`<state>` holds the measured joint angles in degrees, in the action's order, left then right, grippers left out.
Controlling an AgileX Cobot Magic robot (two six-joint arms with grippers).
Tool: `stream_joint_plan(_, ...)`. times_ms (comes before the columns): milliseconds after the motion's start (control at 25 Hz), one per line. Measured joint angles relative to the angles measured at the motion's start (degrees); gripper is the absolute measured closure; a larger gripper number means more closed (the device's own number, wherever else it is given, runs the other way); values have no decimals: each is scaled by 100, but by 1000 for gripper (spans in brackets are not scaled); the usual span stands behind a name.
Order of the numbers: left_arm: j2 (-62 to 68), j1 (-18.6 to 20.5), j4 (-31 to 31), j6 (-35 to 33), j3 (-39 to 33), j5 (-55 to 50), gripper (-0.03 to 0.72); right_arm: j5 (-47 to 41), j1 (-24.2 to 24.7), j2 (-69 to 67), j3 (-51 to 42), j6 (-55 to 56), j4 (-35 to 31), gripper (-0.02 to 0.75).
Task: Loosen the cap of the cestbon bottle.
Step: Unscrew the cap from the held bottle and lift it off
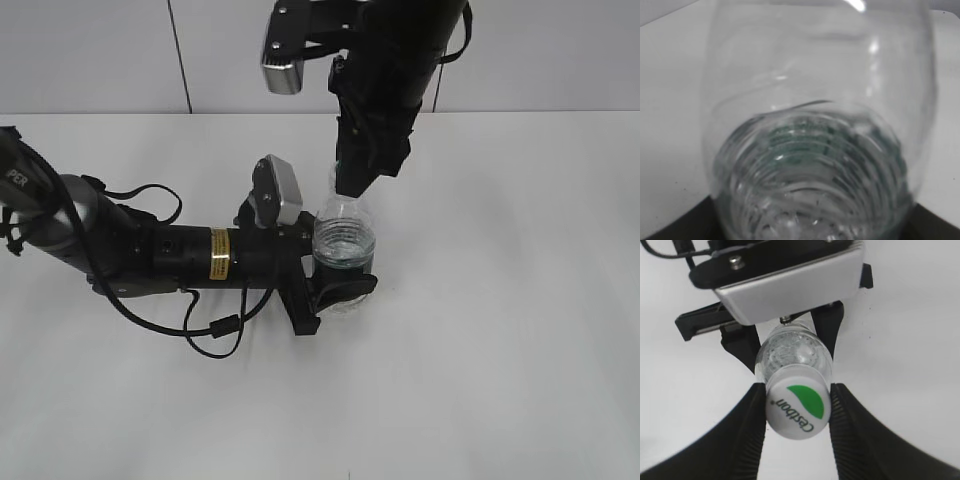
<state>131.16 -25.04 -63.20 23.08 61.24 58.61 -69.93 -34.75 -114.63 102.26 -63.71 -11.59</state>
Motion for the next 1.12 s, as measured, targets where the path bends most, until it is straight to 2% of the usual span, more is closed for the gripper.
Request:
stream_joint_plan(280, 0, 0, -4, -14, 0, 0, 284, 0, 0, 0, 0, -1906, 5, 442)
stream_joint_plan(640, 0, 0, -4, -21, 0, 0, 284, 0, 0, 0, 4, -2195, 4, 442)
stream_joint_plan(840, 0, 0, -29, -23, 0, 10, 284, 0, 0, 0, 4, -1766, -138, 438)
stream_joint_plan(880, 0, 7, -39, -28, 0, 17, 284, 5, 0, 0, 4, -1674, -202, 416)
stream_joint_plan(1040, 0, 7, -8, -18, 0, 11, 284, 18, 0, 54, 4, -1534, -740, 240)
stream_joint_plan(1120, 0, 7, -8, -18, 0, 11, 284, 18, -5, 157, 4, -1433, -804, 197)
